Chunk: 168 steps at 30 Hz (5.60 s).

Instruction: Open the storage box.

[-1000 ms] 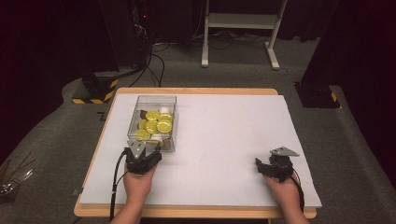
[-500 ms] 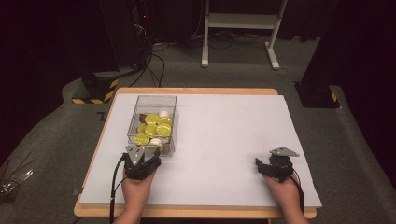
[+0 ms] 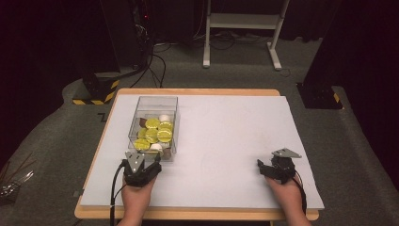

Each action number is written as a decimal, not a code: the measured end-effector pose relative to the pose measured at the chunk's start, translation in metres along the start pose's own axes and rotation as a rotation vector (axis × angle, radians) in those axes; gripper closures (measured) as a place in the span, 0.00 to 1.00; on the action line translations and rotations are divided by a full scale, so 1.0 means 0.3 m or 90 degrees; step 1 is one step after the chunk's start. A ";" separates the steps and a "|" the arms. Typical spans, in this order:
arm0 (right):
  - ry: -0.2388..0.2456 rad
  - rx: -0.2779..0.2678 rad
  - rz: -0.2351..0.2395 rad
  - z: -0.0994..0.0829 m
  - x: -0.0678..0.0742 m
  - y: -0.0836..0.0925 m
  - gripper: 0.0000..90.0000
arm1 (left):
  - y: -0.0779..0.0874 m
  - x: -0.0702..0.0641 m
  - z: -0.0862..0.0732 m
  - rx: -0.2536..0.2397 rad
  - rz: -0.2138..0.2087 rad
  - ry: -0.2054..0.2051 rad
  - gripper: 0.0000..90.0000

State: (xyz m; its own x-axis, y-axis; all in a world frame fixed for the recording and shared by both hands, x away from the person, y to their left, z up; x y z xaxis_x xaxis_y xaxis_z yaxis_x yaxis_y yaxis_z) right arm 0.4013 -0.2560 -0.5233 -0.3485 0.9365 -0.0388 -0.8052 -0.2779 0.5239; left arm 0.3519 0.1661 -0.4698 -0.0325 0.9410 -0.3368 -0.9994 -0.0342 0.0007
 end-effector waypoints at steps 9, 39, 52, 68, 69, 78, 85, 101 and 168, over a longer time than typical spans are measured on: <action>-0.001 0.000 0.000 0.000 0.000 0.000 0.30 | 0.030 0.002 0.000 0.002 -0.004 0.000 0.36; -0.002 0.000 -0.002 0.000 0.002 0.001 0.30 | 0.153 0.005 -0.015 0.001 -0.005 -0.002 0.36; -0.002 0.000 -0.003 -0.001 0.002 0.001 0.30 | 0.175 0.014 -0.017 -0.005 -0.024 0.005 0.35; -0.001 0.000 -0.003 -0.001 0.002 0.002 0.30 | 0.228 0.040 0.067 -0.050 -0.049 0.021 0.41; -0.001 0.000 -0.003 -0.001 0.002 0.002 0.30 | 0.229 0.040 0.075 -0.056 -0.050 0.020 0.42; -0.002 0.000 -0.003 -0.001 0.002 0.002 0.30 | 0.182 0.089 0.156 -0.101 -0.040 0.006 0.57; -0.002 0.000 -0.003 -0.001 0.002 0.002 0.30 | 0.100 0.153 0.181 -0.089 -0.043 0.003 0.68; -0.001 -0.001 -0.004 -0.001 0.003 0.002 0.30 | 0.023 0.220 0.116 -0.057 -0.026 0.032 0.84; -0.003 0.000 -0.003 -0.002 0.004 0.003 0.31 | 0.128 0.218 0.081 -0.058 0.005 0.020 0.98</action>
State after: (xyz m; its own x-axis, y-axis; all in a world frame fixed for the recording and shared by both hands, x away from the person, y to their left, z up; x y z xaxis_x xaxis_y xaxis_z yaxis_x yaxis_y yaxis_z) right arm 0.3998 -0.2554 -0.5232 -0.3425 0.9388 -0.0368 -0.8068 -0.2738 0.5235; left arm 0.3113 0.2346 -0.4688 -0.0382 0.9296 -0.3667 -0.9939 -0.0732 -0.0819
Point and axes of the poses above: each handheld gripper's, and its own axes: y roughly backward along the jaws, z roughly out of its top, x roughly to its left, the point moved 3 cm from there along -y, roughly forward along the jaws, and after that the axes turned 12 degrees about -x, right-handed, at the moved point
